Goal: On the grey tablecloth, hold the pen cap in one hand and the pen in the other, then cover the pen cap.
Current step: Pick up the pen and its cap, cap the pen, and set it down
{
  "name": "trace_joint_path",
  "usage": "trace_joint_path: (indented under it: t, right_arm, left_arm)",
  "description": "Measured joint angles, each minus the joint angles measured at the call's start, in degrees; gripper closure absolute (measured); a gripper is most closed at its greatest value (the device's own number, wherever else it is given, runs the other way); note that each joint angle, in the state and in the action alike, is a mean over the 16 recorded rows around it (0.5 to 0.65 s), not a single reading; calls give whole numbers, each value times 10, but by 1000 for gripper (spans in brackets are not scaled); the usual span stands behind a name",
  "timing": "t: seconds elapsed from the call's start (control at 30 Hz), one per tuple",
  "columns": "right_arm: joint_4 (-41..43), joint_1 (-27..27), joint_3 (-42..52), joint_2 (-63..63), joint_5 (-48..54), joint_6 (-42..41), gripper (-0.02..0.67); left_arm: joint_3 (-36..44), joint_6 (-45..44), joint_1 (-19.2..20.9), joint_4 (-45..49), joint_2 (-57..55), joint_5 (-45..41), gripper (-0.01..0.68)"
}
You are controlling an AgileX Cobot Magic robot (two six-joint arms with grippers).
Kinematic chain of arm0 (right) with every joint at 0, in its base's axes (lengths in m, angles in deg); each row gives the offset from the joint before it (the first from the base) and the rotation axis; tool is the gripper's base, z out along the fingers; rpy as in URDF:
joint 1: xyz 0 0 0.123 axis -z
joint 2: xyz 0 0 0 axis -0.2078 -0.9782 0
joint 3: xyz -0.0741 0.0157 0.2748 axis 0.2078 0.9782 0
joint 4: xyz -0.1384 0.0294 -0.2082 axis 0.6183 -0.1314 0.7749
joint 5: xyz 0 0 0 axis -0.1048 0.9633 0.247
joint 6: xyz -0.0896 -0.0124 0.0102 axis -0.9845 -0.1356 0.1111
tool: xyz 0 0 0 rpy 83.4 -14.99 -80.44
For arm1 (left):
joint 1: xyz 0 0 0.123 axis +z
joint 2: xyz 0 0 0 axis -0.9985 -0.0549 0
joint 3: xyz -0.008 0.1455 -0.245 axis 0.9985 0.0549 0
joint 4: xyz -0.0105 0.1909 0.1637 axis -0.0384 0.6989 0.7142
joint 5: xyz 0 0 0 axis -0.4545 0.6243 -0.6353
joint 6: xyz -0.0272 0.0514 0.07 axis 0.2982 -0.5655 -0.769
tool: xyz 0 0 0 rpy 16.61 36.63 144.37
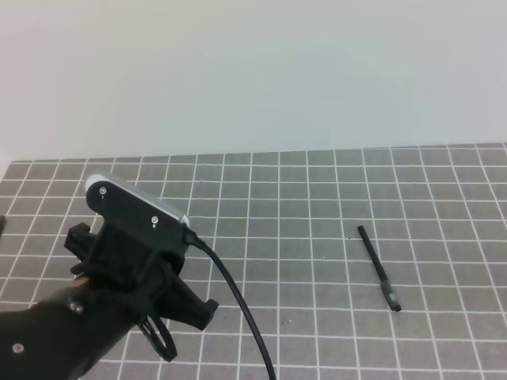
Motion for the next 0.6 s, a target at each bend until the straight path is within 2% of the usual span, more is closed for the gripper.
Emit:
trace_joint_path:
  t: [0.3, 0.6]
  right_arm:
    - [44, 0, 75, 133, -2, 25, 649]
    - [79, 0, 92, 186, -6, 51, 649]
  left_arm:
    - [4, 85, -20, 115, 42, 19, 674]
    - [44, 85, -71, 149, 130, 62, 674]
